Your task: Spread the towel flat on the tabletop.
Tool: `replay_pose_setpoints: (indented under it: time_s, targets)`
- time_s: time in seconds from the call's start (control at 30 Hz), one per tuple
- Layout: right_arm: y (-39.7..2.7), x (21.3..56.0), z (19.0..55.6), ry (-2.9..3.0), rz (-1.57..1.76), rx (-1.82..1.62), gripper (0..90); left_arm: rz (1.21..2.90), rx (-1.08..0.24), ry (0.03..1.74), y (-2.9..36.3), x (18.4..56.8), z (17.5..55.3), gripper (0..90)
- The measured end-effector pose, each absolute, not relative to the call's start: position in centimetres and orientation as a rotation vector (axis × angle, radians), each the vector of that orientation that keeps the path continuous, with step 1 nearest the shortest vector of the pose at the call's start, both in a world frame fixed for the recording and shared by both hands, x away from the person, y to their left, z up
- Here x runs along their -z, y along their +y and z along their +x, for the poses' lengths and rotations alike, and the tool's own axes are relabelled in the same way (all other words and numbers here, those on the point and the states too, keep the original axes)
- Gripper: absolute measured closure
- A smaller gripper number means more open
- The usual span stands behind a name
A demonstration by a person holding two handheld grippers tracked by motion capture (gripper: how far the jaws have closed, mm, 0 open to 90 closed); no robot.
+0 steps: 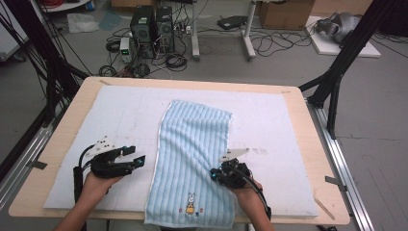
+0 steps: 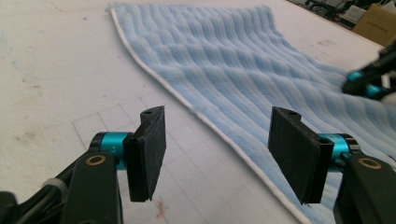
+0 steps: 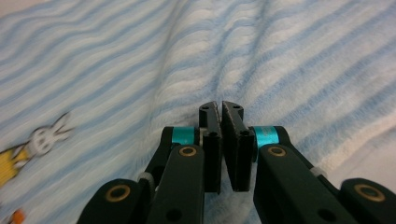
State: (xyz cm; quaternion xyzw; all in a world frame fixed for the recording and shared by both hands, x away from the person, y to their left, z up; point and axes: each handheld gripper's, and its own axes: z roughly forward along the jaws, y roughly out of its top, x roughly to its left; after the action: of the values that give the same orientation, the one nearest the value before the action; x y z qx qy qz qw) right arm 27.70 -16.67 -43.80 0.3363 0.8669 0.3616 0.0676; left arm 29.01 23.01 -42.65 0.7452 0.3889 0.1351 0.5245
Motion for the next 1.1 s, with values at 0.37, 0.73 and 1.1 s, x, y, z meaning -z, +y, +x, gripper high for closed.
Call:
replay_pose_setpoints:
  time_s: [0.37, 0.73, 1.1]
  targets:
    - [-18.5, 43.5, 25.5, 2.685, 0.96, -1.097, 78.9, 1.793, -0.329, 0.957, 21.4, 42.3, 33.9, 39.0]
    - [-21.3, 42.4, 26.4, 2.385, 1.102, -1.29, 45.1, 1.796, -0.333, 1.0, 18.1, 42.1, 40.8, 40.4]
    - [-22.0, 42.8, 26.5, 2.358, 1.153, -1.259, 38.5, 1.847, -0.345, 1.143, 15.8, 43.2, 46.5, 39.9]
